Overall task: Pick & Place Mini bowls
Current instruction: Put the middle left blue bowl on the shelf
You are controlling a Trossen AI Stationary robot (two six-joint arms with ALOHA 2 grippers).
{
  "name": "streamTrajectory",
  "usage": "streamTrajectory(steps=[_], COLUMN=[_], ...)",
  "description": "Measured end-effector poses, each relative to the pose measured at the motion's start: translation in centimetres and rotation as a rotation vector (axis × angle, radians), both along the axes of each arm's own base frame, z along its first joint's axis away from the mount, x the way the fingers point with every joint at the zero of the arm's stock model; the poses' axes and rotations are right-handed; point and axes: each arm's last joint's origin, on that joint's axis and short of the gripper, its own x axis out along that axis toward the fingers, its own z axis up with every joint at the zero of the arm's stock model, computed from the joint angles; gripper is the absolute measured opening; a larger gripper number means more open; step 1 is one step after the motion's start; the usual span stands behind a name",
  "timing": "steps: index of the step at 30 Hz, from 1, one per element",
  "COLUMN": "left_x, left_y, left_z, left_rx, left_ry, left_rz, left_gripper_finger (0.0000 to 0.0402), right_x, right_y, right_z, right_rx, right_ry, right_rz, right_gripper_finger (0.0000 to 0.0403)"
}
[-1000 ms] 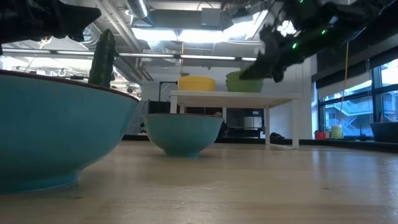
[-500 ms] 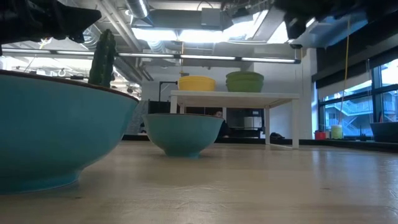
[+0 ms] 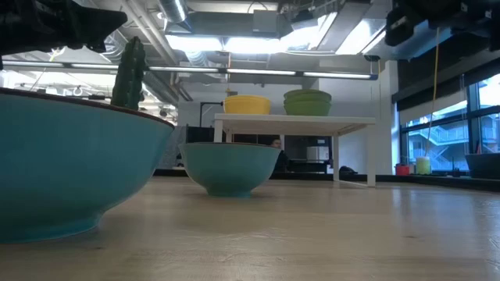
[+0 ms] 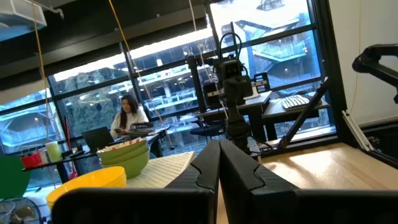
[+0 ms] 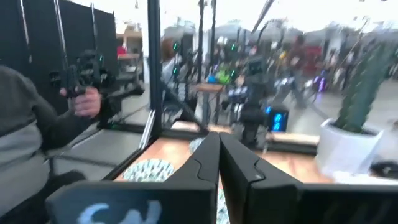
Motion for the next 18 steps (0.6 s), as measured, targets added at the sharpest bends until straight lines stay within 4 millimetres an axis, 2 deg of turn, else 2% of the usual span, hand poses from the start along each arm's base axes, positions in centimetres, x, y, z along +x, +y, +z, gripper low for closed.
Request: streamTrajectory(steps=[7, 12, 18], left_x=[-0.1, 0.0, 0.0], left_y=[0.0, 0.0, 0.0], left_z=[0.2, 0.0, -0.1], left_rx=[-0.005, -0.009, 0.005], left_ry=[-0.024, -0.004, 0.010], left_rz=[-0.001, -0.003, 0.011], left_gripper_finger=[0.0008, 0.0005, 0.0006], right_x=[-1.3, -1.3, -1.2], right_y=[-0.2, -0.4, -0.5], right_z=[-2.1, -3.8, -4.4], right_rx=[-0.001, 0.049, 0.050], right_ry=[-0.119, -0.087, -0.058], right_rz=[-0.019, -0.091, -0.111], right_gripper_finger=[0.0013, 0.0013, 0.0013])
